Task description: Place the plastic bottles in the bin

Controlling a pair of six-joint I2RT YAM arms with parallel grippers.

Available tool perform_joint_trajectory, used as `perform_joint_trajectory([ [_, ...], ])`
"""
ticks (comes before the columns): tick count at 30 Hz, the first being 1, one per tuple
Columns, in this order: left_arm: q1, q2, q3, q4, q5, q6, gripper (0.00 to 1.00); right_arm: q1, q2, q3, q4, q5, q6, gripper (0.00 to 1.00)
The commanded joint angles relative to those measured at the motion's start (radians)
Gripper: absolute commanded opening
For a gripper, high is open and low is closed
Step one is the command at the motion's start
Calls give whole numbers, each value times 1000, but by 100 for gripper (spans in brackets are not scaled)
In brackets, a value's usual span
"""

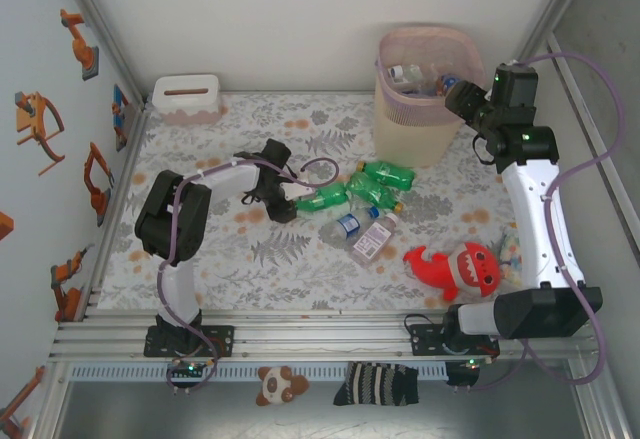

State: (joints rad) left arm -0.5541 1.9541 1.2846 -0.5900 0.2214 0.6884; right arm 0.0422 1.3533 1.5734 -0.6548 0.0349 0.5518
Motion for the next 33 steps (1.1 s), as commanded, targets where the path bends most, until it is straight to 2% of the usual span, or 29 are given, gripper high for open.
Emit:
perform_joint_trajectory([
  [1,0,-51,-26,-38,25,-1,19,-7,-39,5,9,-11,1,74],
  [4,1,-102,-49,-27,35,-21,18,-7,-51,-2,15,-39,-17,74],
  [7,7,-154,-65,-12,64,-50,18,-7,-68,-22,51,-122,-59,74],
  [13,16,-268,-108,61,133,-126,17,-7,-122,-116,219,-376,-96,74],
  [17,17,-346,-139,143,185,-196,17,-7,-124,-144,310,-541,-61,74],
  [23,16,-460,-213,390,283,-370,16,-5,-105,-172,443,-723,75,74],
  [26,13,-490,-240,514,341,-464,16,-2,-84,-172,465,-770,120,75],
  [33,-11,-494,-224,702,503,-629,16,59,-63,-172,492,-858,74,79],
])
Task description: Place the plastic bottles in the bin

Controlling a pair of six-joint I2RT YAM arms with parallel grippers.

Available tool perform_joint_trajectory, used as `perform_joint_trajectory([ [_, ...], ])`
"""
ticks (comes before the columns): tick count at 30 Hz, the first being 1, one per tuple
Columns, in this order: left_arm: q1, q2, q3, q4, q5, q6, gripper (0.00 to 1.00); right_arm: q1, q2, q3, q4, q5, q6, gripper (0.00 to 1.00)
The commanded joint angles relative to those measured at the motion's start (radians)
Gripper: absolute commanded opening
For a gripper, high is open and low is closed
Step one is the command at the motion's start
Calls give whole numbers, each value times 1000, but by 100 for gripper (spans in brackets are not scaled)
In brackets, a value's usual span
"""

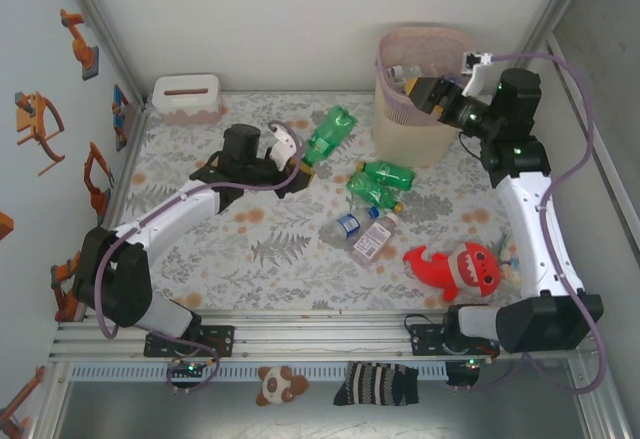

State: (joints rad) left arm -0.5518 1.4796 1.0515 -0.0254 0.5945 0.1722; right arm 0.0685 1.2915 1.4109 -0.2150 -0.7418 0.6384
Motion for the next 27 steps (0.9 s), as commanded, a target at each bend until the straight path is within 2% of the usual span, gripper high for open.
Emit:
perform_joint_trajectory([
  [1,-18,-17,14,158,152,-131,16,46,-2,-9,49,-80,-30,80],
  [11,-79,-2,98,167,250,-172,16,187,18,60,-20,-8,-155,91],
  [19,-102,-2,122,162,253,-175,16,249,45,89,-41,11,-170,91],
  [27,-107,-3,127,162,247,-179,16,292,60,102,-37,17,-167,85],
])
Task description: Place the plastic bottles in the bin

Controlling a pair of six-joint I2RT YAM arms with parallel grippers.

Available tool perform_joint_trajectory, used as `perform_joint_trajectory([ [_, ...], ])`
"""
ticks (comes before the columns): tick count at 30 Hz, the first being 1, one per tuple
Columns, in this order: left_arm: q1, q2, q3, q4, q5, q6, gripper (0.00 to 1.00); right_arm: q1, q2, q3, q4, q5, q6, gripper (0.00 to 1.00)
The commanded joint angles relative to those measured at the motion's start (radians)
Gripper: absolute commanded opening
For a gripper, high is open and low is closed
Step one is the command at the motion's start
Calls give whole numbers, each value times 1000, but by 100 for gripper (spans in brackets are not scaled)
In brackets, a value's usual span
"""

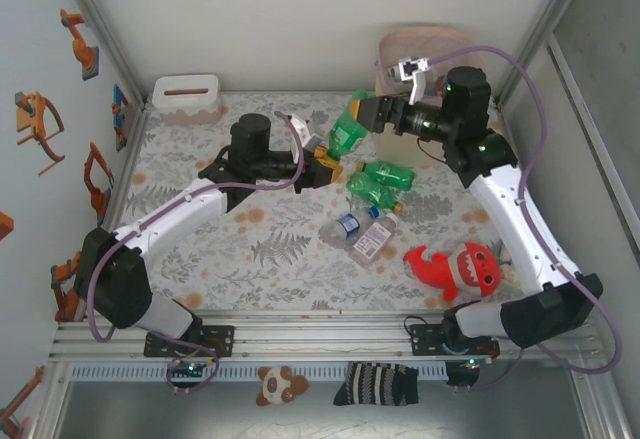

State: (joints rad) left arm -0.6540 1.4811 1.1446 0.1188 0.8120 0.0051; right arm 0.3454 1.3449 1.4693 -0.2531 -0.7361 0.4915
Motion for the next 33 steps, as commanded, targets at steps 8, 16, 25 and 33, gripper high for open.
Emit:
perform_joint_trajectory([
  [8,-6,-16,32,18,19,-23,16,30,8,59,-14,28,-23,69],
  [16,-7,-34,30,24,-3,-44,32,30,-1,83,-56,100,-27,59],
  [25,4,-117,-39,30,-95,-48,58,8,-8,183,-161,279,-93,57],
  [33,14,-199,-94,-20,-134,-30,60,-125,89,393,-257,381,-151,57],
])
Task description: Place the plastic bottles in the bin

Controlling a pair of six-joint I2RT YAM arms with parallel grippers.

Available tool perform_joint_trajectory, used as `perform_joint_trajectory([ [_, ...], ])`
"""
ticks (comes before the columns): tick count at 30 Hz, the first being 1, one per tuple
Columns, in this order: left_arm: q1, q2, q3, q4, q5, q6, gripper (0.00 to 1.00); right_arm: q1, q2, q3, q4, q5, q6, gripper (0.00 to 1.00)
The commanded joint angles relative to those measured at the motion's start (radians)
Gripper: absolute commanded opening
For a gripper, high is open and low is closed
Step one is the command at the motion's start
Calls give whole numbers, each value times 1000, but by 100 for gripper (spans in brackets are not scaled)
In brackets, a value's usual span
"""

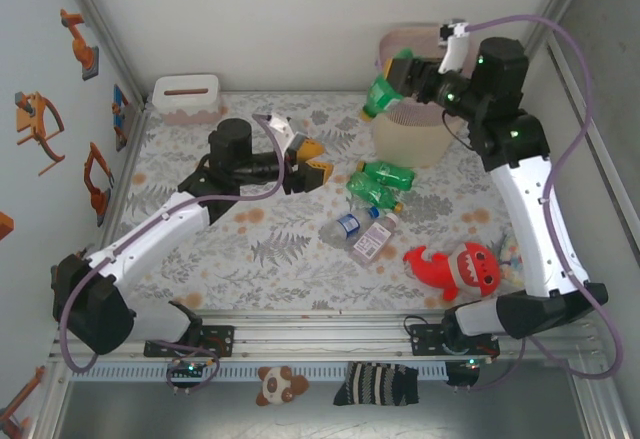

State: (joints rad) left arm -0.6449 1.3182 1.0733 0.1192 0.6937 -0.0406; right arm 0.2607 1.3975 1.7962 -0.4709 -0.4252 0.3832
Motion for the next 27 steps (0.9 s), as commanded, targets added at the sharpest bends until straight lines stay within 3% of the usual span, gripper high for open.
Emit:
perform_joint_trajectory([
  [1,6,-43,-28,-25,-19,17,60,-59,54,92,-47,81,-47,57],
  [8,8,-86,-50,-65,-33,24,60,-154,204,281,-112,248,-129,57],
  [17,10,-125,-57,-100,-56,41,60,-178,416,549,-275,499,-343,57],
  [27,10,-135,-64,-117,-62,41,60,-186,538,584,-327,658,-469,57],
])
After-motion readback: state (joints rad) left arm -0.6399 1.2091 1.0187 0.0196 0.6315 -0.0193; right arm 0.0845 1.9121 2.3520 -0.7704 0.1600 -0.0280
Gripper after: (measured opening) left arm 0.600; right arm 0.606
